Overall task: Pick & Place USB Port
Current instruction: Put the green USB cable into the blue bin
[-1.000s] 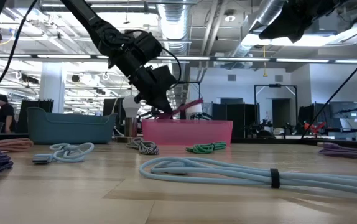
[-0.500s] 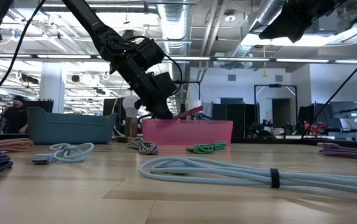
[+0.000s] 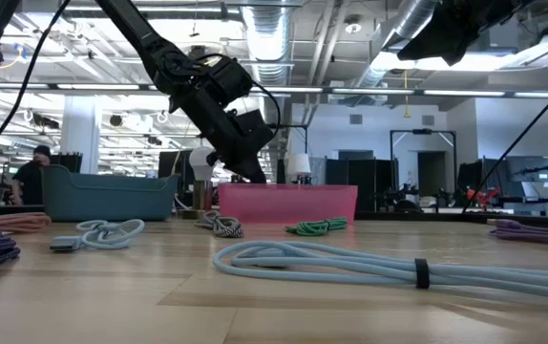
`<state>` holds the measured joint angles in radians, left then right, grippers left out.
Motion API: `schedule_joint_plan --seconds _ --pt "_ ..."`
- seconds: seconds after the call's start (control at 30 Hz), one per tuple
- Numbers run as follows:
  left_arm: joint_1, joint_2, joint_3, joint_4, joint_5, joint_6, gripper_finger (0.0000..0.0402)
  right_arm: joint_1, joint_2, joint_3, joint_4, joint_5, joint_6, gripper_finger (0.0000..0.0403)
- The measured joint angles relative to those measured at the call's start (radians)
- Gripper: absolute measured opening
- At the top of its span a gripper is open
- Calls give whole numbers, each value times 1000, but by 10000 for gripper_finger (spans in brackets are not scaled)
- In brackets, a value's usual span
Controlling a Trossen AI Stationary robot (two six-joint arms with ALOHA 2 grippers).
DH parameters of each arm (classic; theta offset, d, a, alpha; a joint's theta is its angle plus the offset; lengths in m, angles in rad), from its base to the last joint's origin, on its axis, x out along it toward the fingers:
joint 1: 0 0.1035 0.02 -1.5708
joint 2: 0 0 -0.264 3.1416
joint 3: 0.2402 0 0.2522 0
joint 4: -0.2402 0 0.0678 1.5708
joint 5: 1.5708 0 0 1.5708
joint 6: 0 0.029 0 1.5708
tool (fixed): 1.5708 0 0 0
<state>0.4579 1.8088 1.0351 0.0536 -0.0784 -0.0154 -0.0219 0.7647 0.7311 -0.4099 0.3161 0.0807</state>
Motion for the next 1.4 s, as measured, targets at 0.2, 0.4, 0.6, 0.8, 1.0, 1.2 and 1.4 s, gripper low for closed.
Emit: schedule_joint_plan --seconds 0.2,0.4,0.6,0.8,1.0,1.2,1.4 --pt "-32 0 0 17 0 0 30 0 0 0 0 0 0 1" --pt "-62 -39 0 31 0 6 30 0 0 0 0 0 0 1" --pt "-112 -181 0 29 0 35 30 0 0 0 -1 0 0 1" --pt "-210 -353 0 -20 -4 98 30 0 0 0 -2 0 0 1" --pt "-324 -481 0 -175 -79 116 30 4 0 0 -6 -2 -1 1" --pt "-426 -575 0 -350 -170 110 30 24 0 0 -5 -8 -1 1" --pt "-526 -641 0 -421 -268 17 30 57 0 0 -5 -9 -1 1"
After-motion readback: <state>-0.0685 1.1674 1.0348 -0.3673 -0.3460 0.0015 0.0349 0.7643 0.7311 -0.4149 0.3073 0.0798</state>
